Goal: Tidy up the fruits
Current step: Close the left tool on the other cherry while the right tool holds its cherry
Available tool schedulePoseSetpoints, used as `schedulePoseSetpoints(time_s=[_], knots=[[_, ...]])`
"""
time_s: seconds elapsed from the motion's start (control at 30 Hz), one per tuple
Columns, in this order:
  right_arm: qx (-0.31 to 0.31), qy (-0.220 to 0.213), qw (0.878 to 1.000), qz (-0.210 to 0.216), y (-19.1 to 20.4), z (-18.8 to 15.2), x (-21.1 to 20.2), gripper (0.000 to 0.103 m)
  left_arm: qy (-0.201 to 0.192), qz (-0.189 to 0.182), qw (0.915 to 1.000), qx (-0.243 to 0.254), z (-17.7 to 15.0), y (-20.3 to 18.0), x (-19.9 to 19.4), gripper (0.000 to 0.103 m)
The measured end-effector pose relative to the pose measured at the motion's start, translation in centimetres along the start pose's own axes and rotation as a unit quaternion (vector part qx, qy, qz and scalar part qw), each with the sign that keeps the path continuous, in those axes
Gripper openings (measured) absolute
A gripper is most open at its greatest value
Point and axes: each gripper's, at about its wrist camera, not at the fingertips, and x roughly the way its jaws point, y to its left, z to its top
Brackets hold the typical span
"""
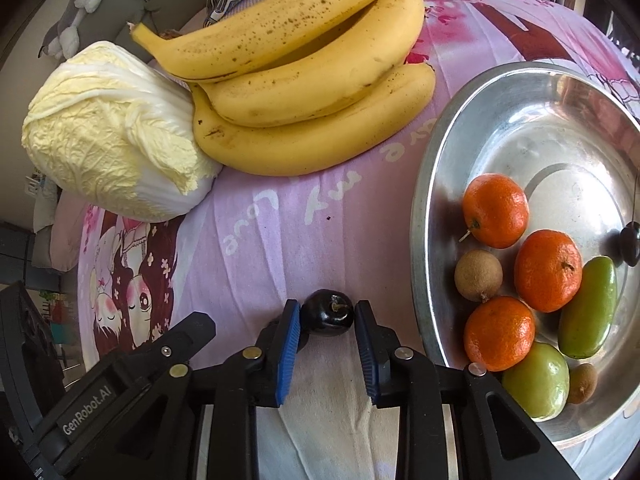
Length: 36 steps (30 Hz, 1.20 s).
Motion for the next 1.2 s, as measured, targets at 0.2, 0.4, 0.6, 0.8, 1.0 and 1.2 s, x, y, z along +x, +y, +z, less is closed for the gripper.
schedulePoseSetpoints(time_s=[0.2,0.4,0.6,0.8,1.0,1.2], knots=[[-0.004,-0.017,1.000,-0.002,-0.4,-0.3,-2.2,0.030,0.009,-0.022,0.9995,0.019,-0.6,-1.9,0.5,0.080],[0.000,-0.049,0.999,-0.015,-1.1,-0.4,-4.8,0.030,0.014,-0.016,0.9989,0.041,-1.4,-3.9,1.1,0.079],[0.007,-0.062,0.998,-0.017,-1.9,-0.1,-6.2,0.030,0.009,-0.004,0.9973,0.072,-2.2,-6.8,1.8,0.079],[0.013,-0.064,0.998,-0.020,-2.4,0.0,-6.6,0.030,0.010,-0.007,0.9947,0.102,-3.5,-9.6,2.4,0.068],[0.015,-0.066,0.998,-0.021,-2.3,0.1,-6.5,0.030,0.010,0.007,0.9930,0.117,-4.4,-11.6,3.3,0.058],[0.019,-0.065,0.997,-0.022,-2.4,0.0,-6.6,0.030,0.020,-0.017,0.9927,0.117,-5.3,-12.0,3.9,0.030]])
